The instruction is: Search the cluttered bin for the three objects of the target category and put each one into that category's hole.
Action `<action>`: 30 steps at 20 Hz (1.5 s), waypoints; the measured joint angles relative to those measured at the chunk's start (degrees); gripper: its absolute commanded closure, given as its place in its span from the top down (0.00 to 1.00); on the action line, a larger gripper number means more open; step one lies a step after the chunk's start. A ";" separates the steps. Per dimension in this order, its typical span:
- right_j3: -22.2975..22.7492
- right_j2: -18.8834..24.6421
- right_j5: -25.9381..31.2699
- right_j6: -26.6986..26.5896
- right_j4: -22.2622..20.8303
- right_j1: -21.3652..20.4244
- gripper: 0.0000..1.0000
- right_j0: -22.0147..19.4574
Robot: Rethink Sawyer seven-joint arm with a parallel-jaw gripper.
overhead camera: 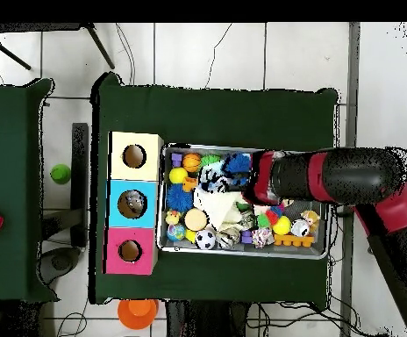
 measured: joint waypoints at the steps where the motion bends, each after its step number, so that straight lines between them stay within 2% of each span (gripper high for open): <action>1: -0.03 -0.07 1.15 0.00 -0.31 -0.10 0.00 0.13; 2: -0.06 -0.14 2.30 0.00 -0.62 -0.19 0.00 0.26; 3: -0.27 -0.50 7.66 0.00 -2.21 -0.57 0.00 0.96; 5: -0.61 -0.83 13.88 -0.01 -4.13 -0.81 0.00 1.88; 8: -0.96 -0.99 20.48 -0.01 -6.49 -0.83 0.00 2.96; 11: -0.97 -0.98 23.61 -0.01 -7.96 -0.81 0.00 3.51; 14: -0.98 -1.00 23.72 -0.01 -8.56 -0.73 0.00 3.56; 18: -0.92 -0.68 20.05 -0.01 -8.28 -0.38 0.00 2.95; 26: -0.63 1.85 -1.86 0.00 -5.06 0.91 0.00 0.35; 30: -0.62 2.20 -6.15 0.00 -4.65 0.83 0.00 -0.42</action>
